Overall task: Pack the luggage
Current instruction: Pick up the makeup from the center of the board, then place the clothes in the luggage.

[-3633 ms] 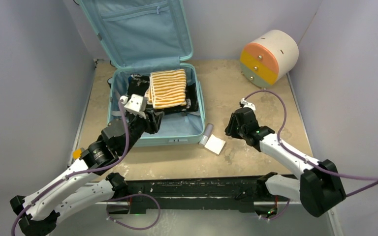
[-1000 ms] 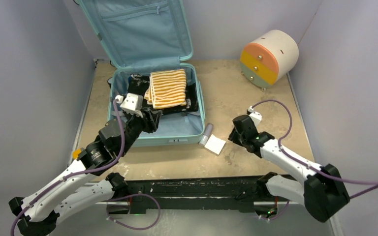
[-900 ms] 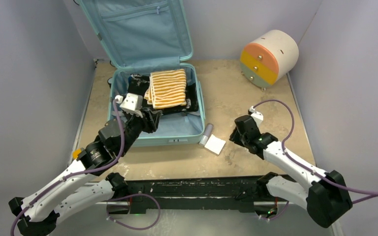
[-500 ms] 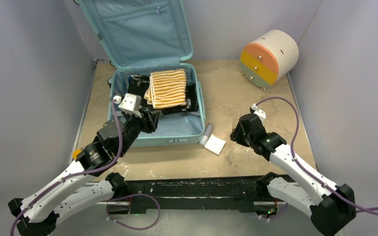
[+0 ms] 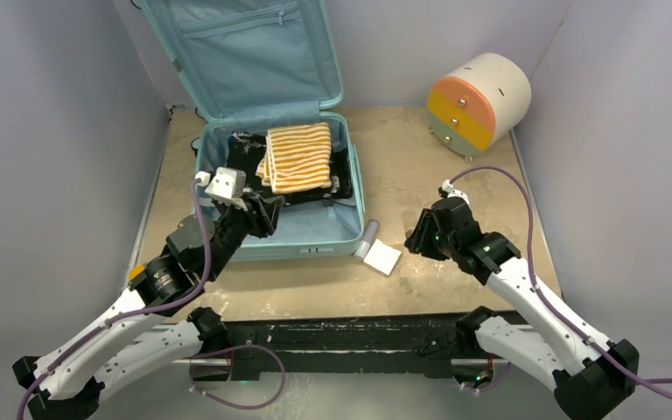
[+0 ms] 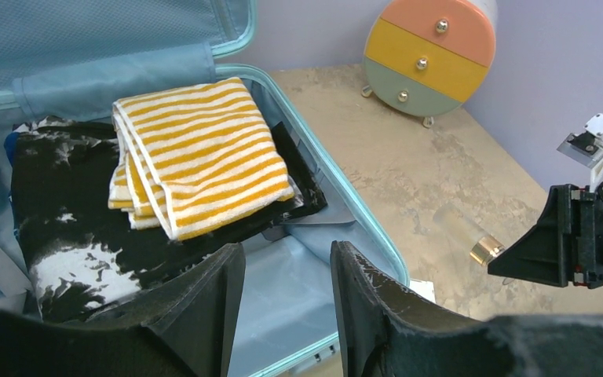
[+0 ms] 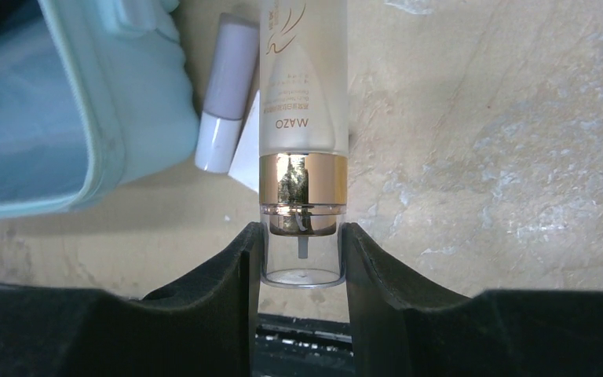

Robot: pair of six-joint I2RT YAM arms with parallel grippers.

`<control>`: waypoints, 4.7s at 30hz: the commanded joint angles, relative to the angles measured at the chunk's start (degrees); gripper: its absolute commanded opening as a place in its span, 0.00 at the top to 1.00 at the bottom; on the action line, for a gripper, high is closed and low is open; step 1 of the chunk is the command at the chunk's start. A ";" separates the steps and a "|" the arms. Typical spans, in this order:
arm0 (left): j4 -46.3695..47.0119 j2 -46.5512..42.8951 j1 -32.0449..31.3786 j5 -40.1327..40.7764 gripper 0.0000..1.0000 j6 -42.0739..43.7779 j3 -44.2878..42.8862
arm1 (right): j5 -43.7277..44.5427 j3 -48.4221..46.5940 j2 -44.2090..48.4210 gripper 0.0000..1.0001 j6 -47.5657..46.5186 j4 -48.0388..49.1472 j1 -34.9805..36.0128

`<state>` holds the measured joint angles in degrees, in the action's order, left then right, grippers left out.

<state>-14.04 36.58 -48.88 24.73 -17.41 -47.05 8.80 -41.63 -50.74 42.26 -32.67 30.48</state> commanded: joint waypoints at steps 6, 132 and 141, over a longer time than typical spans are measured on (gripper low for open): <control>5.68 3.38 -0.15 -11.67 0.52 6.77 -0.70 | -16.17 -10.53 7.30 0.78 -12.53 -5.82 0.20; -18.87 48.07 8.17 -8.19 1.00 -30.68 -20.32 | -2.69 1.33 24.63 0.07 -8.30 1.62 0.20; -19.47 53.62 8.04 -8.92 1.00 -37.81 -19.61 | -4.04 6.23 24.04 0.07 -5.75 4.82 0.24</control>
<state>-35.22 89.43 -40.64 14.79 -50.26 -66.65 4.97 -37.15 -26.06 34.48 -30.68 30.52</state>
